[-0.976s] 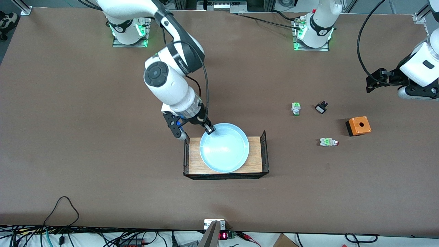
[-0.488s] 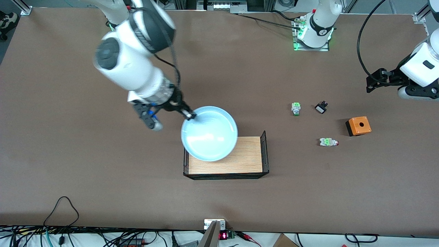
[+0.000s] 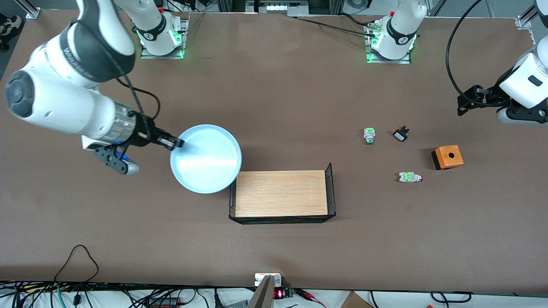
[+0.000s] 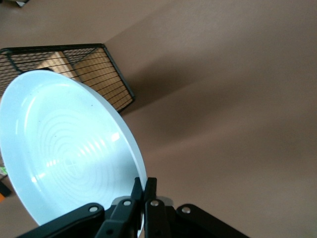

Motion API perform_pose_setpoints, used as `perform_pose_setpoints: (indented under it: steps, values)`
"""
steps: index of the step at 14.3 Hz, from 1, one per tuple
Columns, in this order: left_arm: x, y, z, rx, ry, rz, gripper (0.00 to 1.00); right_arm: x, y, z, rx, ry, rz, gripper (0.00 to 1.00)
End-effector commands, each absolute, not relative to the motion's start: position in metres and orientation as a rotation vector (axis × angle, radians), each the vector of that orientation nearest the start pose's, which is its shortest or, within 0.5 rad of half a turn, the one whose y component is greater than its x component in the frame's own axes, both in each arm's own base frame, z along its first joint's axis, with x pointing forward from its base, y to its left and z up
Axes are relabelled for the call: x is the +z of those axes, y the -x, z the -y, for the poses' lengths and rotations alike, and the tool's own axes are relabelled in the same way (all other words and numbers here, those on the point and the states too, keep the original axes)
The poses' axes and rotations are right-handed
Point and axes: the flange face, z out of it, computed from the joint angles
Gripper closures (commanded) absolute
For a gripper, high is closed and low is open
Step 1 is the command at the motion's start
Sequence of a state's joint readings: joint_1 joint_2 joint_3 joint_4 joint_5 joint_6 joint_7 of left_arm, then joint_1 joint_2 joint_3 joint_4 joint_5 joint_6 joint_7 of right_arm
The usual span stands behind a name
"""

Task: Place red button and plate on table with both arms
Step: 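Lift the plate off the wooden tray and carry it aside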

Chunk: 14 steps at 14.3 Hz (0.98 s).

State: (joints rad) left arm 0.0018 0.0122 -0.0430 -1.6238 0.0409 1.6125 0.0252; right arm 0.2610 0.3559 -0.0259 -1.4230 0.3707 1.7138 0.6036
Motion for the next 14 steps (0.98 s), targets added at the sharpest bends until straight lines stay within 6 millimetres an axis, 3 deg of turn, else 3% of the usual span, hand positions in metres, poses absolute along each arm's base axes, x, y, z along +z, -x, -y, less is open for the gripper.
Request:
perform_pose_setpoints:
  steps: [1, 6, 8, 14]
  values:
    - [0.597, -0.560, 0.016, 0.021, 3.087, -0.121, 0.00, 0.485, -0.629, -0.148, 0.299, 2.799, -0.479, 1.00]
    - [0.596, -0.560, 0.015, 0.024, 3.089, -0.121, 0.00, 0.444, -0.617, -0.082, 0.366, 2.910, -0.412, 1.00]
    - [0.597, -0.560, 0.015, 0.021, 3.089, -0.119, 0.00, 0.426, -0.614, -0.053, 0.383, 2.958, -0.309, 1.00]
    - [0.596, -0.560, 0.013, 0.026, 3.089, -0.114, 0.00, 0.376, -0.601, -0.002, 0.407, 3.026, -0.101, 1.00]
